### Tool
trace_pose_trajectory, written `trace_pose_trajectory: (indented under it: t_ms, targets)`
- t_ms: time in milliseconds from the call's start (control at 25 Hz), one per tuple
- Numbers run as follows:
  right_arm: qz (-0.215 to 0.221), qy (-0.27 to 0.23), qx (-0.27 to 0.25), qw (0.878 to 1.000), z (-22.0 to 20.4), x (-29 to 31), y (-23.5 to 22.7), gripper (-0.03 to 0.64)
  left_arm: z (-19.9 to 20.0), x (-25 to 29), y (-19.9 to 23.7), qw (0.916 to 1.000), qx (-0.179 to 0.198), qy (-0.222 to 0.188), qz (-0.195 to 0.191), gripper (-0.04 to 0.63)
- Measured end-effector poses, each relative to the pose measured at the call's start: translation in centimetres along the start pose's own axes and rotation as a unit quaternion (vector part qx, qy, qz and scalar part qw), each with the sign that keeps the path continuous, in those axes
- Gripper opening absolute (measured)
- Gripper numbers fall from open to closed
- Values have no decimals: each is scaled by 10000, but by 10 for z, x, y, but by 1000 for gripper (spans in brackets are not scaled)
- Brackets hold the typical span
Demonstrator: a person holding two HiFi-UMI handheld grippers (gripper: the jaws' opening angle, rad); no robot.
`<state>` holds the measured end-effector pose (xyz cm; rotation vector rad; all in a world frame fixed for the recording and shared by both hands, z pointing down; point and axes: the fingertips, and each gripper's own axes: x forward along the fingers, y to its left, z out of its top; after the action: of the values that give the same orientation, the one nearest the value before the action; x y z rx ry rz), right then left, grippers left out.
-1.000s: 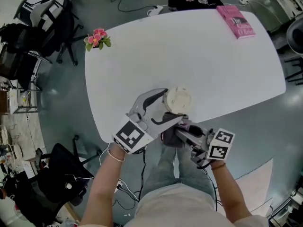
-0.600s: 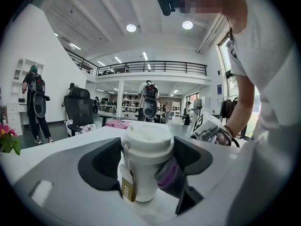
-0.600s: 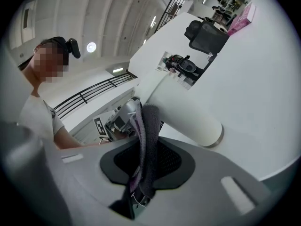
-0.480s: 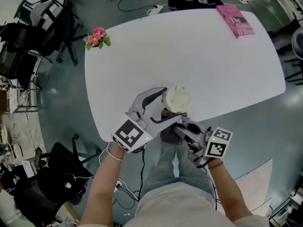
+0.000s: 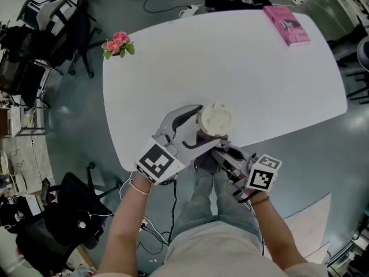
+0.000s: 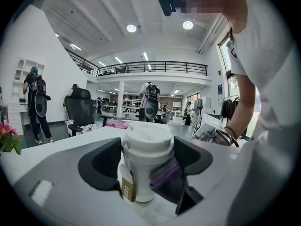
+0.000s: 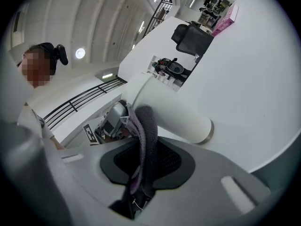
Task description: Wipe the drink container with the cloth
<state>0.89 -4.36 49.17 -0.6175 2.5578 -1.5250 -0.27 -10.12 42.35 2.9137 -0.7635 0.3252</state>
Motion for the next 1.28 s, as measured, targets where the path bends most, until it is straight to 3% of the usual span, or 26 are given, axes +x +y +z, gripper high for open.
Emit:
trace_pose_trajectory:
  t_ms: [680,1280]
  targets:
    - [-525,199,544,9969,-11,6,-24,67,1,-1,0,10000,4,-56,-26,353]
    - [-1234,521,1297,9825,-27,5,-52,67,2,0,1,9999,-100,-106,-12,353]
